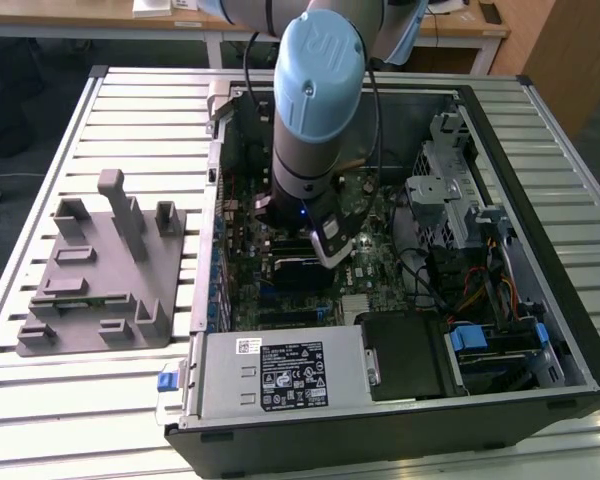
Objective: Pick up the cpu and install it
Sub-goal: 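Install the second cpu locking lever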
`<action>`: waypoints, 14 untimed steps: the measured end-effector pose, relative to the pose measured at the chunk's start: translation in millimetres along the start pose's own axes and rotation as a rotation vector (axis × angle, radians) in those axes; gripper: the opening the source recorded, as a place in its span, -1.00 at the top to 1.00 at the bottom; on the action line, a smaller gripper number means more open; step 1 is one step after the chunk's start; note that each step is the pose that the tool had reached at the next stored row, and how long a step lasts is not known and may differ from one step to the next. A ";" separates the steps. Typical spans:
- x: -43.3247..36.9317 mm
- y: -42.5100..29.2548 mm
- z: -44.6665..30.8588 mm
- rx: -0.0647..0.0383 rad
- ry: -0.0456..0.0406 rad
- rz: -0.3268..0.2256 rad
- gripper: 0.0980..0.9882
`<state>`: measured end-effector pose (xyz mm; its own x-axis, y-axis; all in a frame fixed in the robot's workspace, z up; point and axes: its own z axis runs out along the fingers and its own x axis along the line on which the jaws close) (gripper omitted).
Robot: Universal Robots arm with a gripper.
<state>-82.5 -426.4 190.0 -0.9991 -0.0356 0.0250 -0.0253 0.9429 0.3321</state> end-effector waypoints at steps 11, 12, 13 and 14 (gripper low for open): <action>2.0 -1.0 2.7 -0.011 -0.0001 0.000 0.96; 2.0 -0.8 2.1 -0.011 -0.0002 0.000 0.96; 2.0 -0.5 1.6 -0.011 -0.0003 -0.001 0.96; 2.0 -0.2 1.0 -0.011 -0.0005 -0.001 0.96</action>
<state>-84.6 -426.3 189.0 -0.9991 -0.0359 0.0244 -0.0254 0.9391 0.3427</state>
